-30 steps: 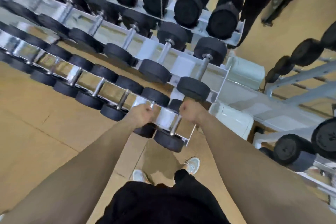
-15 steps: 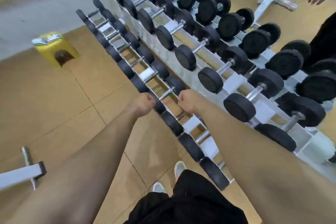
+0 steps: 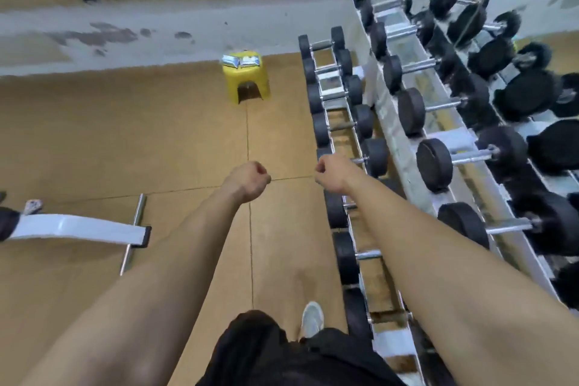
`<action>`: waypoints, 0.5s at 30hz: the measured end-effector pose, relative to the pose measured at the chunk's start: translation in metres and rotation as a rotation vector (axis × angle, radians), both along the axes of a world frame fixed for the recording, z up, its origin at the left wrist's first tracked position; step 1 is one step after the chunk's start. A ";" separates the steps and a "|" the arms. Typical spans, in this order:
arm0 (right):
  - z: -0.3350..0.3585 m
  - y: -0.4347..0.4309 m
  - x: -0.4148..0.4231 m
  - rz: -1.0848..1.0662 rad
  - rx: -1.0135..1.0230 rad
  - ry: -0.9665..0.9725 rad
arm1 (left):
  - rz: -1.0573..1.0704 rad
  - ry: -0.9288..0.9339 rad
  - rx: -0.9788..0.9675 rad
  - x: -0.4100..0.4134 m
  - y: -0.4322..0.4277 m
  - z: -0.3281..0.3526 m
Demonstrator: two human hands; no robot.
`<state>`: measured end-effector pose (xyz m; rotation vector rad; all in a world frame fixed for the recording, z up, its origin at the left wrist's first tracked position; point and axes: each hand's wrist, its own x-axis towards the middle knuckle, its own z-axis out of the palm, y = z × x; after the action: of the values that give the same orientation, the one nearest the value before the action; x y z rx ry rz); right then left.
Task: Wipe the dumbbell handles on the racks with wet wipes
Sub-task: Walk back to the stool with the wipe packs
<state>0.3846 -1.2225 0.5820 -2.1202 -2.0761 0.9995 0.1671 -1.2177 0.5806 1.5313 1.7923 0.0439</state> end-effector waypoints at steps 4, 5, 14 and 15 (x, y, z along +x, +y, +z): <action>0.012 0.092 -0.009 0.071 0.003 0.004 | 0.103 -0.028 -0.001 -0.015 0.059 0.010; 0.013 0.115 -0.012 0.086 0.002 0.007 | 0.134 -0.044 -0.004 -0.020 0.075 0.011; 0.009 0.337 -0.059 0.203 0.051 -0.013 | 0.297 -0.121 0.000 -0.075 0.272 0.006; 0.012 0.362 -0.066 0.209 0.041 -0.016 | 0.301 -0.117 -0.009 -0.081 0.298 0.005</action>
<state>0.3182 -0.8608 0.5938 -1.9292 -2.3426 0.9513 0.0859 -0.9198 0.5860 1.2153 1.9096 0.2658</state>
